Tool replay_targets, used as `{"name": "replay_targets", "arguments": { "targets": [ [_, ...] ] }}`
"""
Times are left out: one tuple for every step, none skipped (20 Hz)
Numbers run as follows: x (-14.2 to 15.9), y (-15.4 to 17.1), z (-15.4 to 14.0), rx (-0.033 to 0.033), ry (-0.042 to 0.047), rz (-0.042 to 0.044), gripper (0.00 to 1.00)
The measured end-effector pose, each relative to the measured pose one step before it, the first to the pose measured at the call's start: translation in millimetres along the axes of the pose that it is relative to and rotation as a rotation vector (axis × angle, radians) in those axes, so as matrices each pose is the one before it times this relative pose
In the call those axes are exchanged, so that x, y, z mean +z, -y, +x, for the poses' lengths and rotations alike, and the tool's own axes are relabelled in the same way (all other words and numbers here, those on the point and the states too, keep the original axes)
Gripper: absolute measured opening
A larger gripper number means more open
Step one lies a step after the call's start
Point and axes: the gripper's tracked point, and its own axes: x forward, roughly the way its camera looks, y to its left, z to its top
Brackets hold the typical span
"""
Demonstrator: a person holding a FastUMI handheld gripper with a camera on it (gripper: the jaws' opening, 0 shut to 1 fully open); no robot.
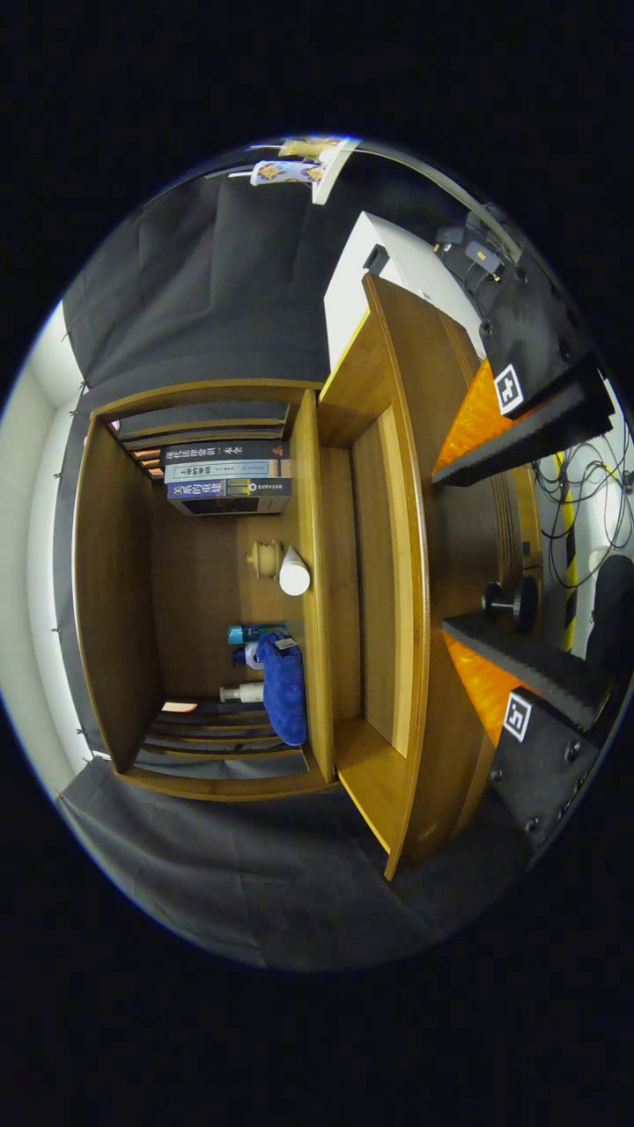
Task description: Pull open the drawer, take out the items inside it, and place them on the countertop above the cabinet.
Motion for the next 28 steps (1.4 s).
{"name": "replay_targets", "arguments": {
  "targets": [
    [0.25,1.8,2.55,-0.00946,-0.00029,-0.00813,0.98],
    [2.2,1.74,3.13,-0.00665,0.00184,-0.00478,0.98],
    [0.89,-2.12,2.76,0.00578,-0.00098,0.00344,0.98],
    [0.59,-0.18,2.94,0.00663,0.00098,0.00554,0.98],
    [0.7,0.13,3.32,0.00356,0.00034,0.0052,0.98],
    [1.38,-0.02,3.5,-0.00281,0.00118,0.00049,0.98],
    [1.76,-0.93,4.08,-0.00035,0.00077,-0.00109,0.98],
    [1.92,-0.74,5.08,-0.00109,0.00107,-0.00092,0.98],
    [0.92,0.01,4.33,-0.00092,-0.0026,-0.00335,0.98],
    [3.92,-0.54,4.77,0.00162,0.00624,-0.0087,0.98],
    [4.34,-0.82,5.09,0.00313,0.00522,-0.01143,0.98],
    [3.13,-0.65,5.06,0.00093,0.00136,-0.01056,0.98],
    [-1.54,0.77,2.39,0.00177,-0.00811,-0.01599,0.98],
    [2.96,-0.5,3.33,-0.00218,0.00983,-0.00239,0.98],
    [0.75,-0.94,4.49,-0.00087,0.00007,-0.0029,0.97],
    [-1.03,0.05,3.56,0.00101,-0.00314,0.00056,0.97],
    [2.57,-0.37,3.13,-0.00042,0.0048,0.0086,0.97],
    [-0.64,-0.51,3.96,-0.00004,-0.0052,0.00521,0.97],
    [2.11,-0.27,3.45,0.00072,0.00598,0.00735,0.97],
    [-0.05,0.06,4.65,0.00134,-0.00388,0.00675,0.97],
    [0.31,0.02,2.78,0.00007,-0.00009,0.007,0.97],
    [1.36,0.14,4.45,0.00089,-0.00107,0.00656,0.97],
    [0.07,-0.55,3.83,0.00132,-0.0037,0.00422,0.97],
    [1.4,-0.56,4.37,0.00014,0.00044,0.00364,0.97],
    [1.07,-0.43,4.11,-0.0022,-0.00297,-0.00386,0.97],
    [2.27,0.27,3.91,-0.00368,0.00388,-0.00863,0.97],
    [0.47,-0.39,3.26,-0.00253,-0.00242,-0.01349,0.96],
    [2.38,0.15,3.32,-0.00255,0.00448,-0.01037,0.96]
  ]
}}
